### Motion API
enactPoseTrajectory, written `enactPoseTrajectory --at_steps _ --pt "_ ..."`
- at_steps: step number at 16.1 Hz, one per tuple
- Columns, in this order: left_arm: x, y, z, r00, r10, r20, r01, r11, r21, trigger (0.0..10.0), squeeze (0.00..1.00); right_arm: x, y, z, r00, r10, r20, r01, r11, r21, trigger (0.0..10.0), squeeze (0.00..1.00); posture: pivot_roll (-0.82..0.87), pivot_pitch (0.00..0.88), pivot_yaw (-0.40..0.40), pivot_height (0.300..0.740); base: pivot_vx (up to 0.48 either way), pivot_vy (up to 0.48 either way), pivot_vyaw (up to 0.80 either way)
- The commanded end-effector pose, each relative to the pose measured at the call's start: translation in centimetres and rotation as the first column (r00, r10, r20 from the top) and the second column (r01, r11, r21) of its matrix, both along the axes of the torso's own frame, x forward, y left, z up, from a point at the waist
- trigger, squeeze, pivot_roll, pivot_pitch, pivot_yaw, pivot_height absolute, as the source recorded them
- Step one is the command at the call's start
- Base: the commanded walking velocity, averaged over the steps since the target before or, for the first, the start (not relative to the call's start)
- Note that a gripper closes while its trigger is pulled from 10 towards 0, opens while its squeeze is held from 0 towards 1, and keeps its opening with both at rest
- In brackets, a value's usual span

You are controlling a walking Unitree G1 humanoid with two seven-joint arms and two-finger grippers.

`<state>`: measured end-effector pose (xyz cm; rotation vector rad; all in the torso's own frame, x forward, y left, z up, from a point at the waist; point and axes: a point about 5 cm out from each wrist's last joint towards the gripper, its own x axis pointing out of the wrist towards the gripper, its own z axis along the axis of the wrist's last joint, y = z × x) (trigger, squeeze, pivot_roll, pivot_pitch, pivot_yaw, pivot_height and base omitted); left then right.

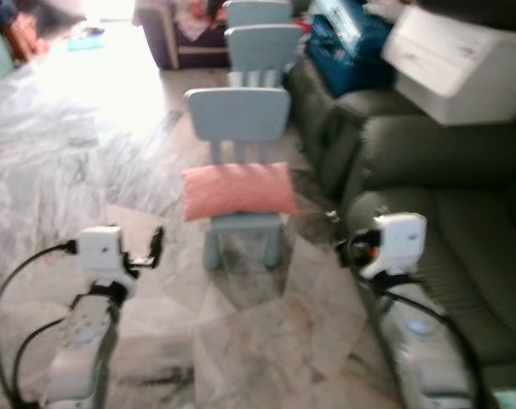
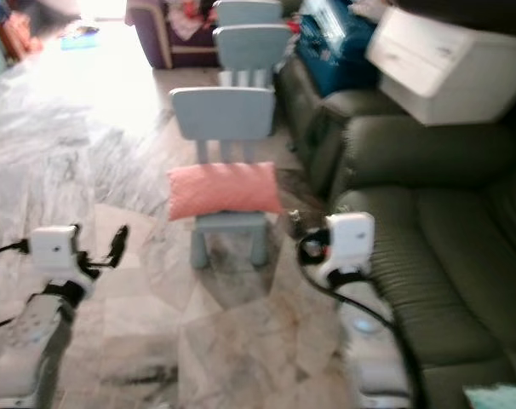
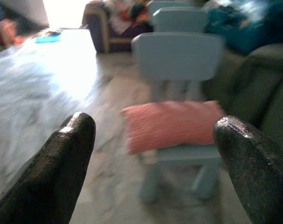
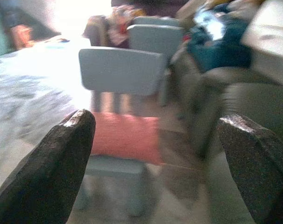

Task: Move the pillow to the sofa

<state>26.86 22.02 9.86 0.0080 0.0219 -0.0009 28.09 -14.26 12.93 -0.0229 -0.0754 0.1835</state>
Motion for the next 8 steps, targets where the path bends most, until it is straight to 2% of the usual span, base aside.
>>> enactPoseTrajectory --at_steps 1,6,8 --pt "0.18 -0.36 -0.19 1.000 0.009 -0.018 -0.008 1.000 0.008 10.0 0.00 -0.08 -0.85 0.14 0.999 -0.031 0.006 0.032 0.999 -0.012 10.0 0.00 -0.08 0.128 -0.021 0.740 0.000 0.000 0.00" --pt "0.73 -0.52 0.01 1.000 0.017 -0.022 -0.017 1.000 0.022 10.0 0.00 -0.06 -0.82 0.21 0.999 -0.034 0.007 0.034 0.999 -0.010 10.0 0.00 -0.08 0.128 -0.020 0.740 0.000 0.000 0.00" --pt "0.85 -0.59 0.02 1.000 0.015 -0.022 -0.015 1.000 0.013 10.0 0.00 -0.06 -0.80 0.20 0.999 -0.034 0.008 0.034 0.999 -0.010 10.0 0.00 -0.08 0.127 -0.019 0.740 0.000 -0.326 0.00"
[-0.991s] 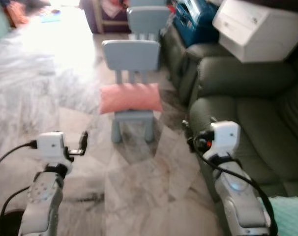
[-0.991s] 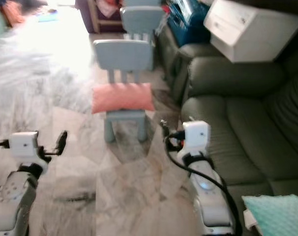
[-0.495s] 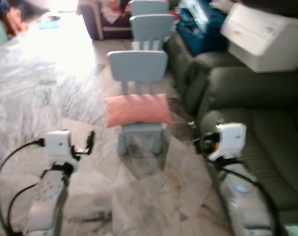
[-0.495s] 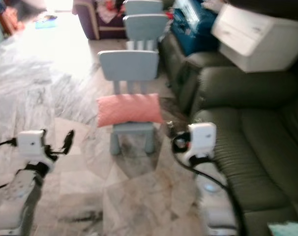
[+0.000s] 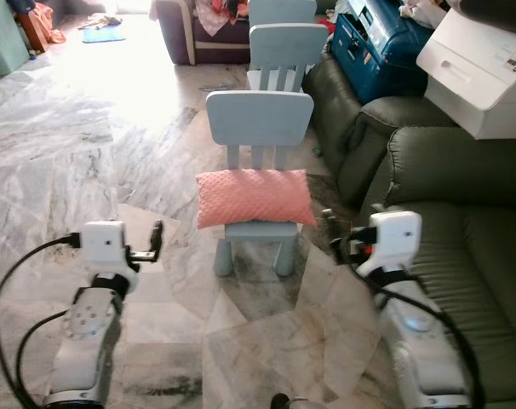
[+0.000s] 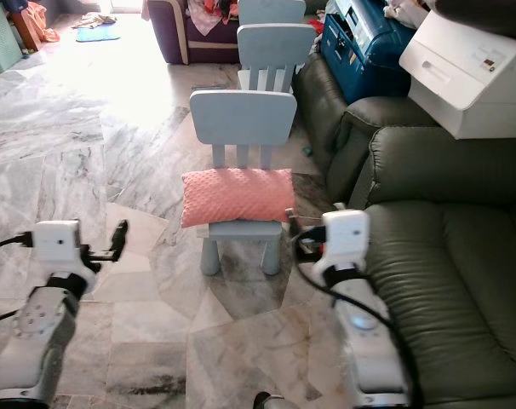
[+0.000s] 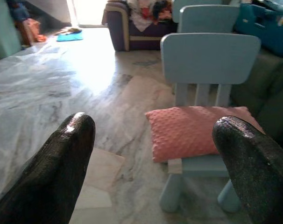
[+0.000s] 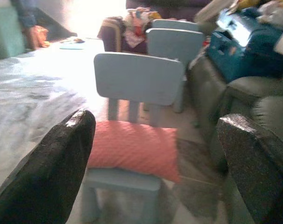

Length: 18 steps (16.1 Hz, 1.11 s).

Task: Move the pillow to the sofa

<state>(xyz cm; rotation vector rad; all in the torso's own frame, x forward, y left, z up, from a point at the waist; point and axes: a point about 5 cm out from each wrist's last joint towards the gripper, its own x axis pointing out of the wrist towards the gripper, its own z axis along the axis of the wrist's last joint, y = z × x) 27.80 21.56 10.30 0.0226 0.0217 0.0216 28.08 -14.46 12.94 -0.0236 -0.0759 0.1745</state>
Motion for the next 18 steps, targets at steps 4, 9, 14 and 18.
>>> enactPoseTrajectory --at_steps 4,9,14,18 --pt "-0.04 -0.16 -0.51 1.000 0.000 -0.029 0.000 1.000 -0.008 10.0 0.00 -0.05 -0.66 0.18 1.000 -0.029 0.006 0.029 1.000 -0.011 10.0 0.00 -0.08 0.127 -0.019 0.740 0.000 -0.188 0.00" --pt "-0.03 0.00 -0.50 1.000 0.012 -0.026 -0.012 1.000 -0.019 10.0 0.00 0.05 -0.48 0.17 1.000 -0.026 0.004 0.026 1.000 -0.008 10.0 0.00 -0.08 0.124 -0.021 0.740 0.000 0.000 0.00" --pt "0.31 -0.22 -0.12 1.000 0.001 -0.017 -0.002 0.999 -0.052 10.0 0.00 0.05 -0.51 0.16 1.000 -0.023 0.003 0.023 1.000 -0.009 10.0 0.00 -0.08 0.121 -0.023 0.740 0.000 0.000 0.00" --pt "0.26 -0.24 -0.12 1.000 0.007 -0.018 -0.008 0.998 -0.064 10.0 0.00 0.02 -0.57 0.21 1.000 -0.023 0.003 0.023 1.000 -0.009 10.0 0.00 -0.08 0.127 -0.025 0.740 0.000 0.000 0.00"
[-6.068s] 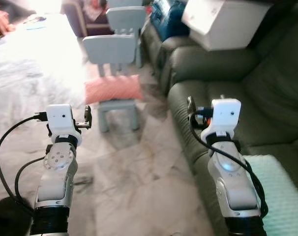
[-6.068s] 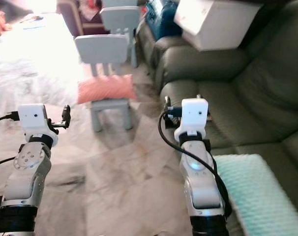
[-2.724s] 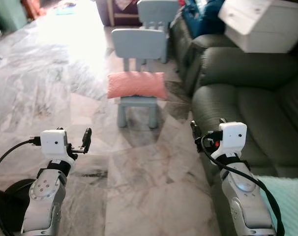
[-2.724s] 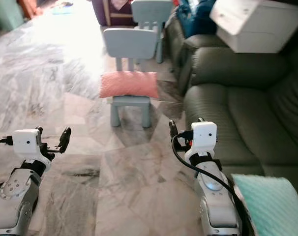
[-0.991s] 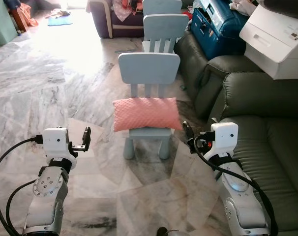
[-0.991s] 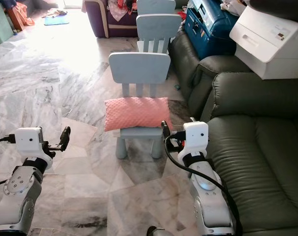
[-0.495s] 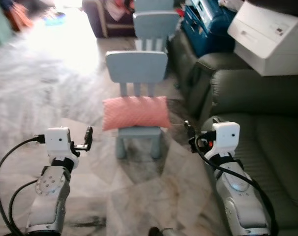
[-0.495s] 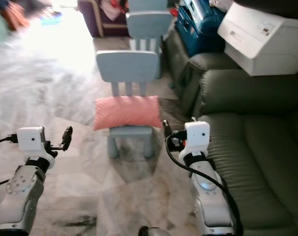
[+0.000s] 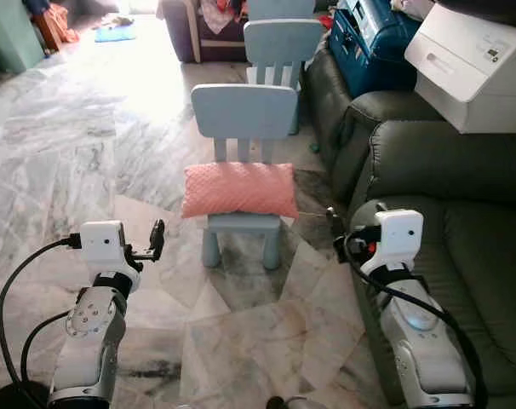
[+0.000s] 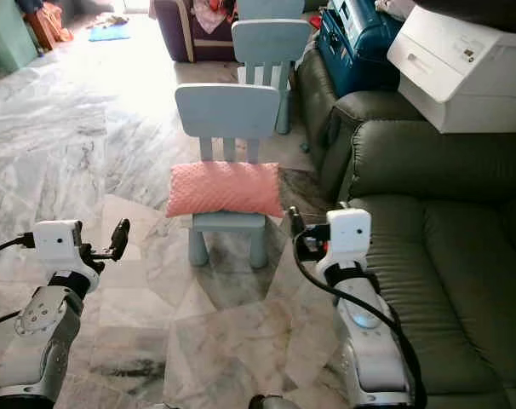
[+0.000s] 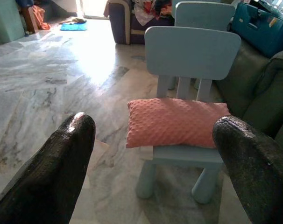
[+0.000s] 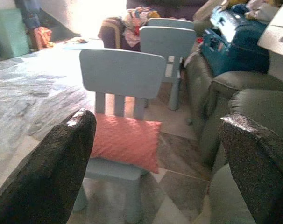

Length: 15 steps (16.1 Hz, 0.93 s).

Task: Move the pillow to the sofa

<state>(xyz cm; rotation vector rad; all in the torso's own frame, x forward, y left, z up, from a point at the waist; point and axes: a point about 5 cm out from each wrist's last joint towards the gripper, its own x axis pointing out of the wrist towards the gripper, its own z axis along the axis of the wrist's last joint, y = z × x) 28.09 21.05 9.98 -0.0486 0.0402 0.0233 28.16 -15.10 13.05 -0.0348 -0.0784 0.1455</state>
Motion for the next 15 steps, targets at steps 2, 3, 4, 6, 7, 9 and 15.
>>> enactPoseTrajectory --at_steps 2,3,4,6,7,9,15 --pt "-0.09 0.27 0.13 1.000 0.005 -0.003 -0.005 1.000 0.006 10.0 0.00 -0.08 0.09 0.08 1.000 0.007 -0.002 -0.007 1.000 0.001 10.0 0.00 -0.08 0.128 -0.025 0.740 0.000 0.000 0.00" --pt "-0.13 0.23 0.10 1.000 0.005 -0.002 -0.005 1.000 0.005 10.0 0.00 -0.11 0.09 0.05 1.000 0.007 -0.004 -0.007 1.000 0.001 10.0 0.00 -0.08 0.129 -0.026 0.740 0.000 0.000 0.00" --pt "-0.14 0.22 0.11 1.000 0.004 -0.002 -0.004 1.000 0.004 10.0 0.00 -0.12 0.10 0.04 1.000 0.007 -0.005 -0.007 1.000 0.001 10.0 0.00 -0.08 0.129 -0.026 0.740 0.000 0.000 0.00" --pt "-0.16 0.19 0.22 1.000 0.000 0.011 0.001 1.000 -0.024 10.0 0.00 -0.13 0.13 0.07 1.000 0.009 -0.004 -0.009 1.000 0.000 10.0 0.00 -0.08 0.129 -0.028 0.740 0.000 0.000 0.00" --pt "-0.17 0.22 0.37 1.000 -0.004 0.022 0.004 0.999 -0.033 10.0 0.00 -0.14 0.13 0.08 1.000 0.009 -0.004 -0.009 1.000 0.000 10.0 0.00 -0.08 0.129 -0.028 0.740 0.371 0.000 0.00" --pt "-0.15 0.36 0.43 1.000 0.000 0.026 0.001 0.999 -0.040 10.0 0.00 -0.13 0.13 0.09 1.000 0.010 -0.004 -0.010 1.000 -0.002 10.0 0.00 -0.08 0.131 -0.029 0.740 0.446 0.000 0.00" --pt "-0.24 0.36 0.31 1.000 -0.008 0.020 0.009 0.999 -0.048 10.0 0.00 -0.23 0.16 0.02 1.000 0.007 -0.006 -0.007 1.000 -0.002 10.0 0.00 -0.08 0.133 -0.025 0.740 0.450 0.000 0.00"
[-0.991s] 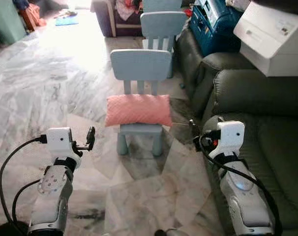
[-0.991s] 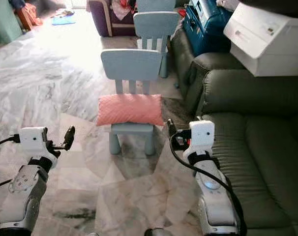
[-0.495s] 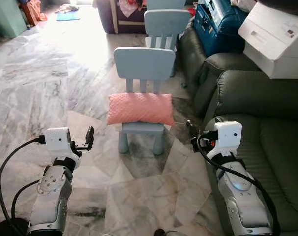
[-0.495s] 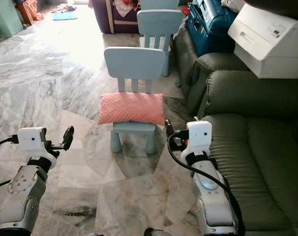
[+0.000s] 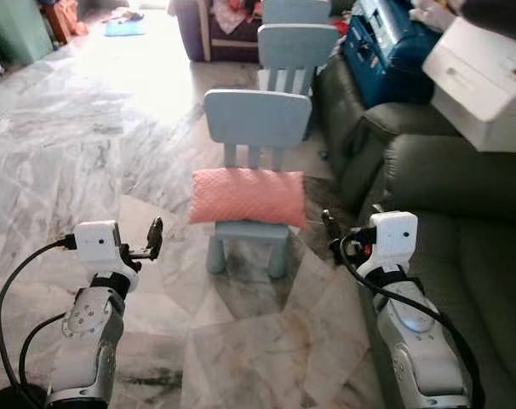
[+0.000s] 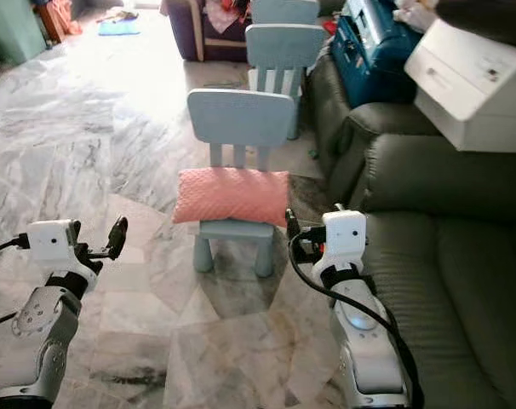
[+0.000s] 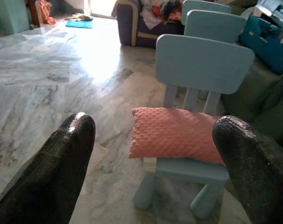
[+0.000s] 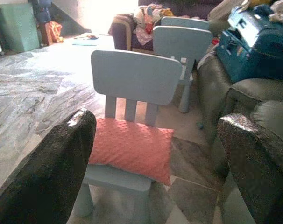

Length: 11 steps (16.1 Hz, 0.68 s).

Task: Move the pillow to the sofa

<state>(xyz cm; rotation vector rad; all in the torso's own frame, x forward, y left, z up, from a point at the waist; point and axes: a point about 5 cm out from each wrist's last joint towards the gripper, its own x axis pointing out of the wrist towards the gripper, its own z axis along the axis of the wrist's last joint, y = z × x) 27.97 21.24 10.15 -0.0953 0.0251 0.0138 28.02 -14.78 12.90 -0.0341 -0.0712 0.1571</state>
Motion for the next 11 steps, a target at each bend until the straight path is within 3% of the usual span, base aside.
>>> enactPoseTrajectory --at_steps 1,11 --pt "-0.12 0.17 0.15 1.000 -0.001 0.004 0.001 1.000 -0.003 10.0 0.00 -0.12 -0.18 0.17 1.000 -0.005 0.001 0.005 1.000 -0.002 10.0 0.00 -0.08 0.135 -0.024 0.740 0.450 0.000 0.00" --pt "-0.08 0.14 0.12 1.000 -0.005 -0.001 0.005 1.000 -0.002 10.0 0.00 -0.11 -0.11 0.16 1.000 -0.006 0.001 0.006 1.000 0.000 10.0 0.00 -0.08 0.134 -0.022 0.740 0.450 0.000 0.00"
